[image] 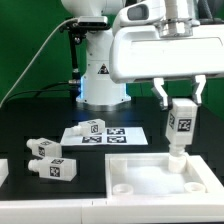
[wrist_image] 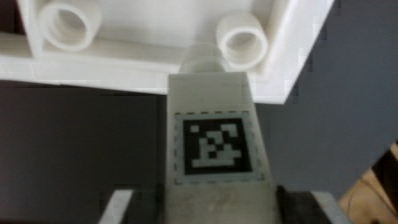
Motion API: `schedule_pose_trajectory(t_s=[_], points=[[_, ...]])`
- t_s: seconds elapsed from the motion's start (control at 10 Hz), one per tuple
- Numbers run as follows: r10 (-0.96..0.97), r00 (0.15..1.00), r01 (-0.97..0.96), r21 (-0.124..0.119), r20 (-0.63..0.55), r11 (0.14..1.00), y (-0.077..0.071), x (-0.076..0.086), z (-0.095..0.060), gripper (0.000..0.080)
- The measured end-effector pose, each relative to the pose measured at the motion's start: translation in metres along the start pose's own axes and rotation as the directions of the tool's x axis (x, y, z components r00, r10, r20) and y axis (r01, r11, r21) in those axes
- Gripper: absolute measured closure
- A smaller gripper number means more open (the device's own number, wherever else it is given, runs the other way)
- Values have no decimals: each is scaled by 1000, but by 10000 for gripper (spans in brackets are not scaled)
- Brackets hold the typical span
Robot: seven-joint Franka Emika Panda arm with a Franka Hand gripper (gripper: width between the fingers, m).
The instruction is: Assemble one leg
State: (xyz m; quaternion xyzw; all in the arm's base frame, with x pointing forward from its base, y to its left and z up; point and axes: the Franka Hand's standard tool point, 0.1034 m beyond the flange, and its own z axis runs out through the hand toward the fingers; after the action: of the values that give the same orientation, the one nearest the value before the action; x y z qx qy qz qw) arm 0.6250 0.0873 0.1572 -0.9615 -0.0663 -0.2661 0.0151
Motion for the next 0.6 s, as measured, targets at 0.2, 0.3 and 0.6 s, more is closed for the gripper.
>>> schedule_pose_trajectory(t_s=[0.2,0.3,0.6], points=[[-7,999,6,-16,-53,1000,4,-9,3,512],[-7,998,6,-16,-54,1000,4,-8,3,512],[-5,999,4,-14,-45,1000,4,-12,7,512]])
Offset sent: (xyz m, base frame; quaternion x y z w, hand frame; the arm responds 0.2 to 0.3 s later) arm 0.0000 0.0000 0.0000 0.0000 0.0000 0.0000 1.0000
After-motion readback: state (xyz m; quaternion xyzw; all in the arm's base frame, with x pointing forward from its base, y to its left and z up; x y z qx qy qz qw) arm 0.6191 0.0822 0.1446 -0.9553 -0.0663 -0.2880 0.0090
